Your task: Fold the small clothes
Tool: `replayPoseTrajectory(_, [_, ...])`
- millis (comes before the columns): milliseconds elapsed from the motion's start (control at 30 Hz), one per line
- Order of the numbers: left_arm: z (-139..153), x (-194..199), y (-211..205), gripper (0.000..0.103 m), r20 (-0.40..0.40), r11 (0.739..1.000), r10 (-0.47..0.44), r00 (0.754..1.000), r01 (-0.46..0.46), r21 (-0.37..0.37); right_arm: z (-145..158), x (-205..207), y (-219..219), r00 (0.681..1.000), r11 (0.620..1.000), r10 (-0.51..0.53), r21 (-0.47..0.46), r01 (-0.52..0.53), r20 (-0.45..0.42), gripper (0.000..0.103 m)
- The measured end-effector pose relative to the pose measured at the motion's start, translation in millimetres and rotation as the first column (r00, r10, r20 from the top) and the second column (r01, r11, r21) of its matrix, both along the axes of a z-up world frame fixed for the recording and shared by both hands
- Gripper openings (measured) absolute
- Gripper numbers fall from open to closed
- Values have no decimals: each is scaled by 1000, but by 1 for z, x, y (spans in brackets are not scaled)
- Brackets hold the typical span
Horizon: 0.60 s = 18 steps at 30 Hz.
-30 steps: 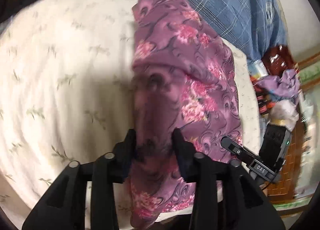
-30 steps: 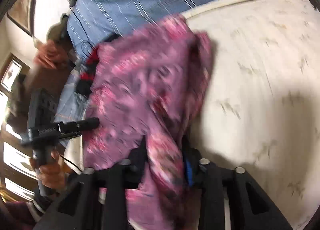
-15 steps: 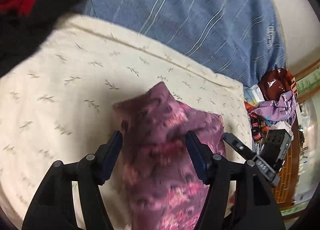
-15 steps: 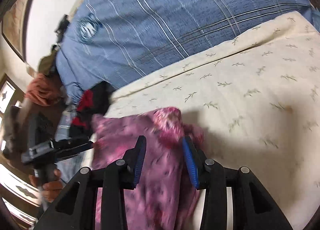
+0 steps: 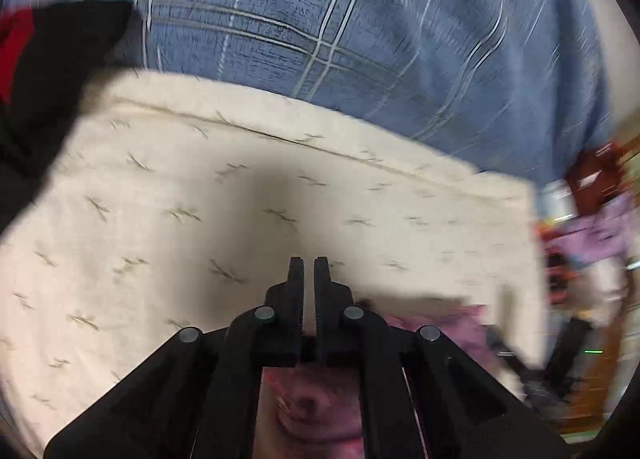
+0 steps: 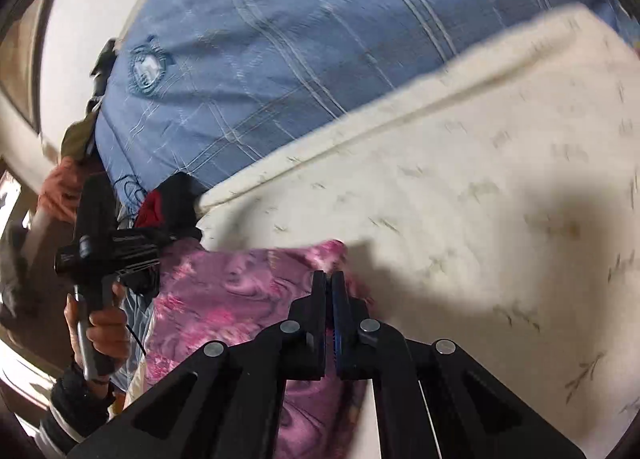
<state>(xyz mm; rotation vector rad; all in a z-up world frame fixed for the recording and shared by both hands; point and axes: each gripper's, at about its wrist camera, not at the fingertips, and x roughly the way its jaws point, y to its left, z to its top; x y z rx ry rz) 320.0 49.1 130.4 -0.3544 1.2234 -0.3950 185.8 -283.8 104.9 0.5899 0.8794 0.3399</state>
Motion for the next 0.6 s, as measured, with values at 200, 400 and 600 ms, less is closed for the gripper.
replayPoseTrajectory(200, [20, -32, 12, 74, 44, 987, -143, 989, 146, -71, 6, -11, -7, 999, 993, 20, 116, -24, 37, 8])
replayPoseTrajectory(400, [-9, -34, 0, 55, -58, 989, -137, 989, 132, -70, -2, -12, 6, 1000, 986, 25, 162, -25, -2, 24])
replayPoseTrajectory(600, [13, -36, 1, 3, 29, 997, -55, 998, 56, -49, -6, -5, 16, 997, 980, 62, 193, -52, -50, 31])
